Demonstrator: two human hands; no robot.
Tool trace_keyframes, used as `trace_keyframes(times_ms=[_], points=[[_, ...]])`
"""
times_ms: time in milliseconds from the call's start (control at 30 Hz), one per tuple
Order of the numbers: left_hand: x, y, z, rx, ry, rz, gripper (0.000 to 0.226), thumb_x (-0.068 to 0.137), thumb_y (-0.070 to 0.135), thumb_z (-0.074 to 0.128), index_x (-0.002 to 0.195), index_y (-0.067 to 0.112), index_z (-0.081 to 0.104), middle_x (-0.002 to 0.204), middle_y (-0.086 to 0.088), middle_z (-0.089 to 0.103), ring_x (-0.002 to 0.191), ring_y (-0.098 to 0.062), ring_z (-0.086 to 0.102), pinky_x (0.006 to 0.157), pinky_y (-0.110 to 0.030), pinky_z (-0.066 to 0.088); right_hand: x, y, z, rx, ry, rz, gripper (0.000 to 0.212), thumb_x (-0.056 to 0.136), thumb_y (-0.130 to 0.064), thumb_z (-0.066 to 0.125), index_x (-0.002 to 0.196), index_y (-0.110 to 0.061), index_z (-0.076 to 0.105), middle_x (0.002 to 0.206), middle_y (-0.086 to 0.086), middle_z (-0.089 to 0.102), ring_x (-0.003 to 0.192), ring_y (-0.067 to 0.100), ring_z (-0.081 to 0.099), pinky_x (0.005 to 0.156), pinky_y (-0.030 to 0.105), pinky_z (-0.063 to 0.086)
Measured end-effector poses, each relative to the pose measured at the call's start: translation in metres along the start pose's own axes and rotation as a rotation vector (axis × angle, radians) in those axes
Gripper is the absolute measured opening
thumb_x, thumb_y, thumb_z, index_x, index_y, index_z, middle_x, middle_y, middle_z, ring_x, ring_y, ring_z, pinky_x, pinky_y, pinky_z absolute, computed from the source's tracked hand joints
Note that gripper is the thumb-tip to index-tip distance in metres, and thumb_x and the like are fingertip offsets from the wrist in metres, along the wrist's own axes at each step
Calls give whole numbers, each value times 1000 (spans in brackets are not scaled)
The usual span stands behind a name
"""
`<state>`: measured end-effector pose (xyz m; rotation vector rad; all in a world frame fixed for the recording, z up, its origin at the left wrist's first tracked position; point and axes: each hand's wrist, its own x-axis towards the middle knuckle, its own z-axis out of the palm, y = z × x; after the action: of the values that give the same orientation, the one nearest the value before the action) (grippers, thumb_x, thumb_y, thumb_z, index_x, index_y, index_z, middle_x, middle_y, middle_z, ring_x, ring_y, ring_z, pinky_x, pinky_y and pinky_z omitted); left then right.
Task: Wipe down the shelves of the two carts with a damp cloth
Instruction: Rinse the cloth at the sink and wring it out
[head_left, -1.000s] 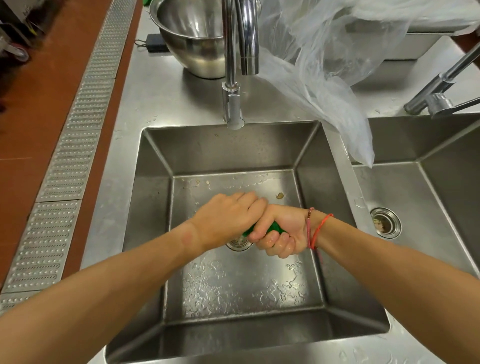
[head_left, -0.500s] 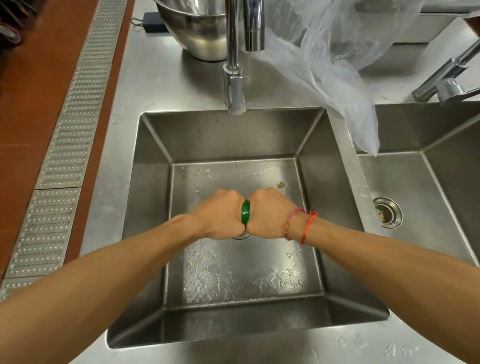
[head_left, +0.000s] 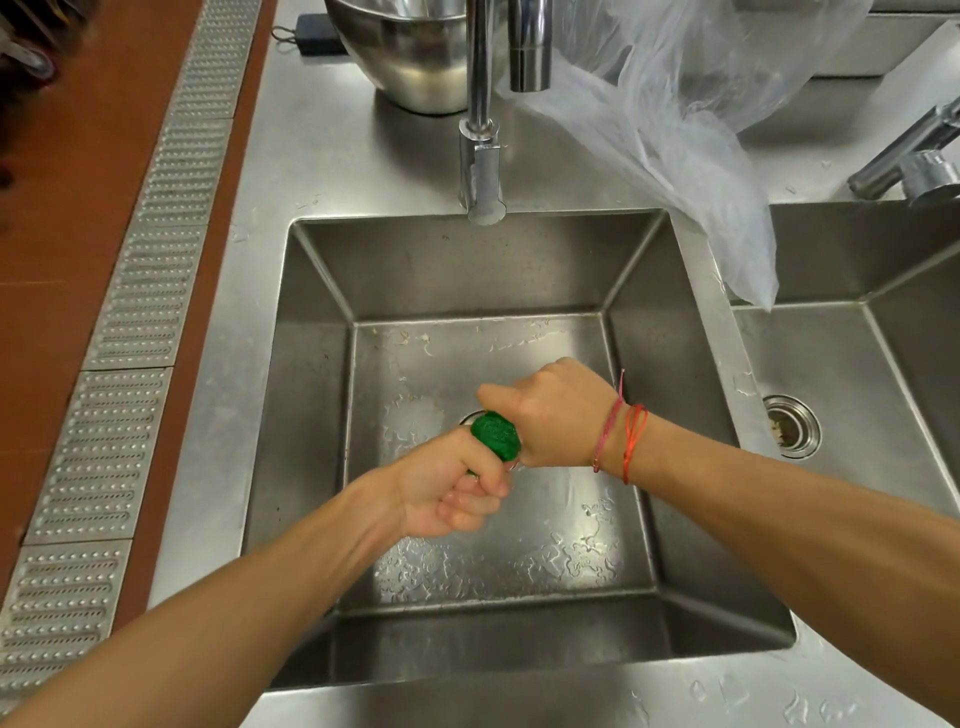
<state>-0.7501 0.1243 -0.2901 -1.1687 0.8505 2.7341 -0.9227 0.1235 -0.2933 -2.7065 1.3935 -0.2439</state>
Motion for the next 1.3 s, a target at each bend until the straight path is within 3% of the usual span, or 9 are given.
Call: trace_keyframes(times_ms=[167,400,600,700,833,1033,1133,1233,1300], points=[[3,-1,9,-42,66,66,31,58,-6,49,67,19,33,43,7,26,31,-3,18,35,-12,9,-2,4,1,-19,22,56,53,55,-28,84,83,-18,40,44,-2,49,31,28,46,40,22,24],[2,2,15,231,388,218,37,69,-17,55,67,16,41,51,2,31,43,-12,23,47,-25,14,-10,-7,-4,11,37,257,29,71,-23,74,91,-12,56,66,3,60,49,36,58,48,28,25],[-31,11,30,215,539,354,50,63,-15,61,108,6,54,85,-16,62,65,-23,56,46,-28,39,-22,-25,-39,234,-9,466,39,80,-28,65,116,-20,50,100,5,61,84,35,62,62,36,42],[-49,16,43,112,527,475,58,59,-2,66,115,4,56,109,-23,68,83,-30,68,59,-34,51,-27,-31,-60,429,26,543,50,74,-27,72,120,-23,52,104,4,61,90,31,63,77,44,53],[-70,21,65,-62,518,655,38,84,-5,68,119,4,55,112,-22,69,96,-32,71,79,-43,59,-30,-42,-94,579,136,562,65,70,-29,87,128,-19,59,114,0,68,102,16,64,93,30,50],[-86,33,81,-109,659,821,47,84,-13,64,121,14,54,106,-15,70,91,-25,71,75,-41,58,-34,-49,-134,962,145,580,41,87,-10,75,125,-22,67,113,-4,74,105,9,70,93,28,55],[-94,37,83,-106,652,851,41,85,-12,64,119,9,56,104,-13,73,91,-24,72,78,-39,58,-37,-50,-144,945,166,647,19,98,-18,62,111,-23,75,96,-9,76,87,-6,67,81,18,51],[-103,41,81,-34,620,860,41,85,-16,62,113,14,63,103,-11,74,94,-24,72,82,-38,59,-37,-47,-158,951,214,693,26,103,-18,52,101,-5,76,92,3,75,76,-7,63,77,12,48],[-109,41,76,83,646,846,48,83,-22,58,110,17,68,101,-6,75,94,-18,72,79,-31,59,-38,-44,-166,985,272,743,35,103,-26,52,102,1,74,100,17,75,83,6,68,84,25,54]])
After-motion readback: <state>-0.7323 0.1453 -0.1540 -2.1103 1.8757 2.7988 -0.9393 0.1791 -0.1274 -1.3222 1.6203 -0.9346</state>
